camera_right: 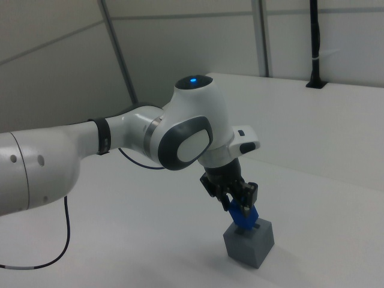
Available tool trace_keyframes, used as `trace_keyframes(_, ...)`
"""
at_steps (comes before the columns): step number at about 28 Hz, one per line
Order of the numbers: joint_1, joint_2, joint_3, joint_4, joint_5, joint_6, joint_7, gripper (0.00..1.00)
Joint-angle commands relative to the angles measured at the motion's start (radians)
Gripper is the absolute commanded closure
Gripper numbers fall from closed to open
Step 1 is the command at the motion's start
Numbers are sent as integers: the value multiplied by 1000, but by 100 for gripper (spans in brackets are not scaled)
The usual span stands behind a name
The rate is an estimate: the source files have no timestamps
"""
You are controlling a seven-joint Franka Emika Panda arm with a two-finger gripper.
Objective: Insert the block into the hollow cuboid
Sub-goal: 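Lift the blue block and carry it over the grey hollow cube, then lower the blue block into the cube opening and open the gripper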
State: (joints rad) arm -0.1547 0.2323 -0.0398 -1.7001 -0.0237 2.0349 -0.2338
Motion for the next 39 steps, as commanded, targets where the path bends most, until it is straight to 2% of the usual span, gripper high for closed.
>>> trace_keyframes(1,-2,24,-2,33,5,-33,-41,100)
trace_keyframes(23,1,61,0,28,-1,-32,-50,100)
trace_keyframes(28,1,61,0,28,-2,-32,-50,96)
trace_keyframes(29,1,62,0,28,-2,-32,-50,92)
trace_keyframes(31,1,67,0,28,-4,-32,-48,68)
trace_keyframes(33,3,67,1,28,-8,-30,-47,27)
trace_keyframes(34,4,68,3,28,-10,-28,-44,16)
trace_keyframes(39,7,73,4,28,-10,-27,-38,7)
